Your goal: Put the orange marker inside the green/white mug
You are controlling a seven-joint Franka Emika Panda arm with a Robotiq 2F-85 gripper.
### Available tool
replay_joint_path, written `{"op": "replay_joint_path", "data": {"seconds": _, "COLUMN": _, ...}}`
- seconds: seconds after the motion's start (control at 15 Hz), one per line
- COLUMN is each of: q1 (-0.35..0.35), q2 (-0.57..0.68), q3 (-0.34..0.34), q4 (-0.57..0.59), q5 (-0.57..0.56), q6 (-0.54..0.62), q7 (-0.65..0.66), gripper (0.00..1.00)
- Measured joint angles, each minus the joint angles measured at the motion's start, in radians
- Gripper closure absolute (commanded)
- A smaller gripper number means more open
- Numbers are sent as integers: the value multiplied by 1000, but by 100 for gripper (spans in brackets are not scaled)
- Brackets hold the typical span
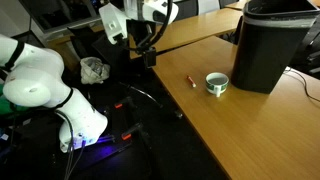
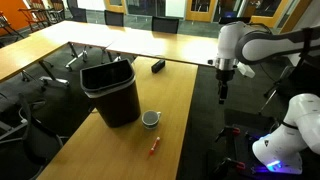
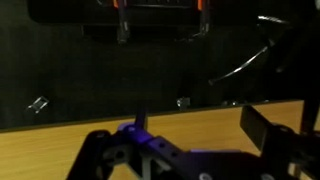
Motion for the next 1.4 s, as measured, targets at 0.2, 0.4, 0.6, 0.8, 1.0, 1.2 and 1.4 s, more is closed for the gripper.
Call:
{"op": "replay_joint_path", "data": {"seconds": 0.2, "q1": 0, "q2": 0, "q3": 0, "q4": 0, "q5": 0, "q6": 0, "q7": 0, "gripper": 0}}
{"op": "replay_joint_path", "data": {"seconds": 0.4, "q1": 0, "q2": 0, "q3": 0, "q4": 0, "q5": 0, "q6": 0, "q7": 0, "gripper": 0}}
{"op": "replay_joint_path", "data": {"seconds": 0.6, "q1": -6, "q2": 1, "q3": 9, "q4": -1, "q5": 0, "q6": 4, "q7": 1, "gripper": 0}}
{"op": "replay_joint_path", "data": {"seconds": 0.8, "q1": -11, "q2": 30, "q3": 65, "q4": -45, "q5": 34, "q6": 187, "q7": 101, "gripper": 0}}
{"op": "replay_joint_path", "data": {"seconds": 1.0, "q1": 2, "q2": 125, "q3": 164, "q4": -97, "q5": 109, "q6": 435, "q7": 271, "gripper": 0}}
{"op": "replay_joint_path", "data": {"seconds": 1.2, "q1": 20, "q2": 267, "q3": 252, "q4": -101, "q5": 169, "q6": 631, "q7": 454, "gripper": 0}}
{"op": "replay_joint_path", "data": {"seconds": 1.4, "q1": 37, "q2": 410, "q3": 305, "q4": -74, "q5": 233, "q6": 774, "q7": 611, "gripper": 0}}
